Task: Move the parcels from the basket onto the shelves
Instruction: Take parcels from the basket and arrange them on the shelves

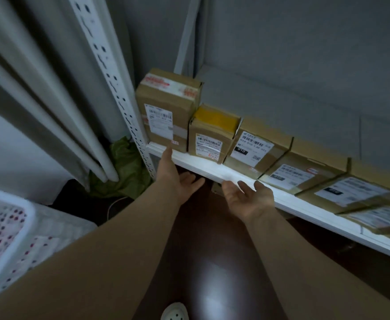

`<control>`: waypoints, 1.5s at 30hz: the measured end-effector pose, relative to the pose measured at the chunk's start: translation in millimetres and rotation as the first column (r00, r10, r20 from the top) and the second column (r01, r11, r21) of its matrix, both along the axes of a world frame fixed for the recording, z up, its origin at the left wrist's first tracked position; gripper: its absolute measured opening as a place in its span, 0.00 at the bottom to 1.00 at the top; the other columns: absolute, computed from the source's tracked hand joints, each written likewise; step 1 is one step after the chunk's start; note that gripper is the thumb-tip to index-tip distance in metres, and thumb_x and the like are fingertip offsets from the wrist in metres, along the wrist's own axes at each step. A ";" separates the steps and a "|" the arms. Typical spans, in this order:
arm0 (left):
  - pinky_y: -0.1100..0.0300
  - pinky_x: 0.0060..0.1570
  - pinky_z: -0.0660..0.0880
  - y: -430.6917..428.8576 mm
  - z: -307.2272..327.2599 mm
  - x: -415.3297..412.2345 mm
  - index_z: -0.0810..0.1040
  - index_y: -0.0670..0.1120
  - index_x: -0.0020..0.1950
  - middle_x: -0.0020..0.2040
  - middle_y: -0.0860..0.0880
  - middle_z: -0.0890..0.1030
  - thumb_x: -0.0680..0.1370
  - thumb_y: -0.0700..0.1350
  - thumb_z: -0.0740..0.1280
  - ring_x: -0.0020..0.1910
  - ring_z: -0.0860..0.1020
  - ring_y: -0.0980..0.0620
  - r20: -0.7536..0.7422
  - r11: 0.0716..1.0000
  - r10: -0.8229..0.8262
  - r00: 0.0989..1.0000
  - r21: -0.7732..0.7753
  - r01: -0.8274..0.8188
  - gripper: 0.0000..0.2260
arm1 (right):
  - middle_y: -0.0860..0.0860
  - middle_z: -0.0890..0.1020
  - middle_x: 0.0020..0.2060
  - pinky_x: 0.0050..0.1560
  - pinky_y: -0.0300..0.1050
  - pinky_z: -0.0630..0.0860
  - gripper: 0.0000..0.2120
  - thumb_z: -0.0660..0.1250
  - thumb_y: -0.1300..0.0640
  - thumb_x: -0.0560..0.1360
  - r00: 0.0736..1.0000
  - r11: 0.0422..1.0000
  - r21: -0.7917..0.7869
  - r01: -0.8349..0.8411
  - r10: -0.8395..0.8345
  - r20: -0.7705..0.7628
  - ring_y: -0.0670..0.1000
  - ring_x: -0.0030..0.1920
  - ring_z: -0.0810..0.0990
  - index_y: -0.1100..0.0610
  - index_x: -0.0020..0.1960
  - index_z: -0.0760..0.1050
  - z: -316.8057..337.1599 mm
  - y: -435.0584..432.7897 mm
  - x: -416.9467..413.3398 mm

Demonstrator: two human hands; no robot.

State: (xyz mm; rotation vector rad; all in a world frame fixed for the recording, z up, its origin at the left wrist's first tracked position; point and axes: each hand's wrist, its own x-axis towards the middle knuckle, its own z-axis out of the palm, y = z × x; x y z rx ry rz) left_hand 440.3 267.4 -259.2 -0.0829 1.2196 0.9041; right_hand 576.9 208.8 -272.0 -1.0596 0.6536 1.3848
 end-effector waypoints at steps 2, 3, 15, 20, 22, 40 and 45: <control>0.41 0.61 0.71 -27.4 30.0 0.3 0.65 0.50 0.71 0.66 0.38 0.67 0.78 0.56 0.64 0.67 0.67 0.39 -0.083 0.996 -0.082 0.993 0.013 0.083 0.24 | 0.64 0.73 0.64 0.63 0.54 0.71 0.20 0.55 0.53 0.83 0.992 0.995 0.010 -0.104 0.103 0.072 0.61 0.65 0.73 0.65 0.66 0.69 27.7 -22.7 1.8; 0.40 0.62 0.71 -41.4 45.5 1.1 0.66 0.49 0.68 0.64 0.38 0.69 0.78 0.55 0.64 0.66 0.68 0.39 -0.120 0.991 -0.126 0.985 0.020 0.129 0.21 | 0.64 0.74 0.62 0.61 0.54 0.72 0.18 0.56 0.53 0.82 0.980 0.987 0.009 -0.160 0.158 0.118 0.60 0.62 0.74 0.65 0.64 0.71 43.2 -35.6 4.4; 0.50 0.55 0.75 -161.1 317.9 32.9 0.67 0.51 0.72 0.64 0.45 0.75 0.78 0.52 0.65 0.60 0.75 0.44 -0.574 0.748 -0.263 0.775 0.386 0.540 0.23 | 0.57 0.77 0.50 0.46 0.49 0.76 0.11 0.61 0.52 0.81 0.593 0.802 0.075 -0.593 0.372 0.714 0.56 0.49 0.77 0.60 0.54 0.73 336.2 -138.6 33.0; 0.52 0.64 0.70 -167.8 405.7 22.2 0.61 0.47 0.76 0.64 0.47 0.74 0.78 0.49 0.67 0.64 0.73 0.45 -0.847 0.534 -0.001 0.531 0.449 0.717 0.28 | 0.53 0.79 0.52 0.53 0.50 0.76 0.12 0.64 0.55 0.79 -0.011 0.723 -0.151 -0.674 0.195 0.981 0.54 0.53 0.78 0.55 0.61 0.75 414.0 -150.0 26.6; 0.54 0.63 0.70 -165.7 423.2 15.9 0.60 0.47 0.76 0.65 0.45 0.74 0.77 0.48 0.68 0.64 0.73 0.45 -0.882 0.513 0.069 0.467 0.433 0.742 0.30 | 0.52 0.74 0.62 0.61 0.48 0.73 0.17 0.63 0.55 0.79 -0.373 0.672 -0.320 -0.668 0.069 0.925 0.53 0.60 0.76 0.53 0.67 0.71 428.7 -157.7 24.7; 0.35 0.71 0.48 16.7 454.3 -50.6 0.31 0.55 0.75 0.77 0.42 0.39 0.72 0.47 0.74 0.76 0.39 0.40 -0.759 0.455 0.571 -0.314 -0.025 0.890 0.54 | 0.58 0.77 0.57 0.47 0.48 0.77 0.26 0.79 0.66 0.58 -0.963 0.743 -0.657 -0.126 0.068 0.262 0.60 0.55 0.78 0.56 0.55 0.79 393.2 -28.2 7.8; 0.31 0.67 0.44 60.9 477.6 -53.0 0.20 0.55 0.69 0.76 0.44 0.35 0.68 0.54 0.76 0.75 0.37 0.38 -0.575 0.449 0.684 -0.448 -0.153 0.881 0.61 | 0.52 0.67 0.66 0.51 0.40 0.67 0.17 0.58 0.61 0.80 -0.807 0.757 -0.611 -0.230 0.203 0.554 0.52 0.63 0.68 0.55 0.68 0.68 366.1 -12.7 9.5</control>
